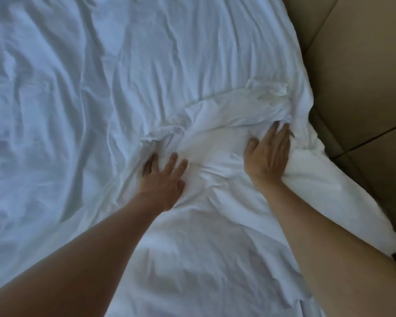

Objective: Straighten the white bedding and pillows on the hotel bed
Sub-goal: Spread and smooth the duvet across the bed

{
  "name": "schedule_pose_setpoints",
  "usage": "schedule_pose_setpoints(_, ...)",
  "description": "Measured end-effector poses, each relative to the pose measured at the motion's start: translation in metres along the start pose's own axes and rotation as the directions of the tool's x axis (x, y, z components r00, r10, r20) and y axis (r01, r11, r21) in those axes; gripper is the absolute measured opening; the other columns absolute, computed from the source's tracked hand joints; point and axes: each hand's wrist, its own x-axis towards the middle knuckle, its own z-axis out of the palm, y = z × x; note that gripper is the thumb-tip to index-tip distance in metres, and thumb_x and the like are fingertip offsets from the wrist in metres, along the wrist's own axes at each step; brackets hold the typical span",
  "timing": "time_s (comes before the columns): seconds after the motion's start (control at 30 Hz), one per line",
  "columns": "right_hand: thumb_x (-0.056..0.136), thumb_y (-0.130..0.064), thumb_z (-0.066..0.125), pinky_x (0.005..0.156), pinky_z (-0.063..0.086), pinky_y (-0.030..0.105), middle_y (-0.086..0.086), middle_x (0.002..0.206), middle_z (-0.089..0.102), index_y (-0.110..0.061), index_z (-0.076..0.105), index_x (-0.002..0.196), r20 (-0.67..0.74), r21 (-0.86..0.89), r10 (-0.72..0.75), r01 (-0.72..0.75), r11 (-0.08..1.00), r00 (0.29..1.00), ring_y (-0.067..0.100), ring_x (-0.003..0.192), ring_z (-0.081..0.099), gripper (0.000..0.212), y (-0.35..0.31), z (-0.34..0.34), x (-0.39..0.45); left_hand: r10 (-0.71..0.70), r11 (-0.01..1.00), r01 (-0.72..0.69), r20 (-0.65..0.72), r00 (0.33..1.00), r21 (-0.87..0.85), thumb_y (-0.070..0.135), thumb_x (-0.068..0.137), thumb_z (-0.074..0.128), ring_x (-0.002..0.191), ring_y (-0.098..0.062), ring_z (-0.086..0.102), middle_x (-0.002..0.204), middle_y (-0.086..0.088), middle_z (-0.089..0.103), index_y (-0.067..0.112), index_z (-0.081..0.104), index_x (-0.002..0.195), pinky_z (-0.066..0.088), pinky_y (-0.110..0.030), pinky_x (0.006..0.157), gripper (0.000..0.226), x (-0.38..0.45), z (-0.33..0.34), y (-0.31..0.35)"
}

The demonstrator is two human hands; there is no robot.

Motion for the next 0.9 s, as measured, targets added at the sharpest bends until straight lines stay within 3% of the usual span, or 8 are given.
schedule_pose_setpoints(0.2,0.096,-0.047,0.041,0.121,0.009,0.052,0.015,0.164,0.011,-0.019,0.016,0.157,0.265,-0.048,-0.248,0.27,0.962,0.932,0.029,0.152,0.01,0.072,-0.051,0.015,-0.164,-0.034,0.977,0.054,0.1,0.994,-0.208,0.042,0.102,0.018,0.151,-0.025,-0.009,0.165,0.002,-0.009,0.022,-0.003,0.157,-0.004,-0.041,0.121,0.063,-0.1,0.062,-0.026)
schedule_pose_setpoints(0.27,0.096,-0.046,0.043,0.121,0.006,0.052,0.013,0.165,0.01,-0.024,0.014,0.158,0.339,-0.03,-0.31,0.34,0.94,0.888,0.026,0.153,0.009,0.072,-0.073,0.016,-0.214,-0.103,0.951,0.104,0.018,0.995,-0.291,0.044,0.092,0.014,0.15,-0.022,0.017,0.164,-0.004,0.012,0.015,0.017,0.157,0.018,-0.041,0.121,0.071,-0.144,0.085,-0.041)
schedule_pose_setpoints(0.33,0.095,-0.041,0.048,0.12,0.012,0.051,0.012,0.163,0.02,-0.022,0.018,0.157,0.382,0.024,-0.349,0.369,0.929,0.855,0.025,0.151,0.018,0.072,-0.096,0.013,-0.257,-0.191,0.919,0.154,-0.068,0.979,-0.364,0.041,0.092,0.022,0.142,-0.021,0.038,0.159,-0.003,0.03,0.015,0.037,0.151,0.035,-0.04,0.113,0.066,-0.191,0.103,-0.06)
schedule_pose_setpoints(0.43,0.09,-0.038,0.046,0.112,0.032,0.044,0.011,0.142,0.05,-0.015,0.04,0.146,0.366,0.166,-0.402,0.366,0.916,0.84,0.028,0.132,0.046,0.061,-0.133,0.002,-0.318,-0.247,0.872,0.239,0.037,0.968,-0.427,0.049,0.094,0.01,0.145,-0.019,0.029,0.163,0.005,0.017,0.027,0.016,0.156,0.031,-0.038,0.115,0.067,-0.269,0.138,-0.093)
schedule_pose_setpoints(0.57,0.091,-0.043,0.04,0.092,0.045,0.039,0.01,0.111,0.061,-0.01,0.061,0.115,0.468,0.442,-0.373,0.153,0.884,0.802,0.028,0.106,0.057,0.046,-0.181,-0.017,-0.413,-0.326,0.805,0.33,0.098,0.94,-0.493,0.059,0.084,-0.001,0.133,-0.026,0.046,0.158,0.001,0.032,0.031,0.009,0.157,0.048,-0.042,0.099,0.078,-0.388,0.184,-0.13)
schedule_pose_setpoints(0.7,0.093,-0.047,0.055,0.088,0.048,0.035,0.004,0.103,0.067,-0.013,0.06,0.112,0.748,0.509,-0.298,-0.226,0.83,0.593,0.02,0.098,0.063,0.039,-0.23,-0.028,-0.505,-0.379,0.693,0.384,0.144,0.914,-0.61,0.042,0.102,0.031,0.139,-0.026,0.038,0.158,-0.005,0.031,0.019,0.012,0.157,0.035,-0.039,0.112,0.062,-0.484,0.233,-0.159)
schedule_pose_setpoints(0.77,0.079,-0.057,0.065,0.096,0.053,0.04,0.001,0.111,0.069,-0.018,0.059,0.116,0.857,0.456,-0.244,-0.45,0.768,0.453,0.018,0.105,0.065,0.054,-0.251,-0.029,-0.547,-0.391,0.55,0.374,0.166,0.905,-0.747,0.033,0.103,0.038,0.148,-0.02,0.023,0.163,-0.004,0.019,0.014,0.005,0.157,0.02,-0.034,0.12,0.066,-0.524,0.246,-0.171)
schedule_pose_setpoints(0.9,0.09,-0.031,0.069,0.091,0.057,0.04,0.012,0.119,0.069,-0.008,0.06,0.123,0.965,0.263,-0.136,-0.845,0.466,0.226,0.023,0.104,0.069,0.041,-0.294,-0.043,-0.605,-0.491,-0.102,0.306,0.315,0.812,-0.947,0.024,0.104,0.042,0.145,-0.014,0.023,0.153,0.011,0.024,0.022,0.01,0.157,0.023,-0.03,0.114,0.063,-0.576,0.24,-0.187)
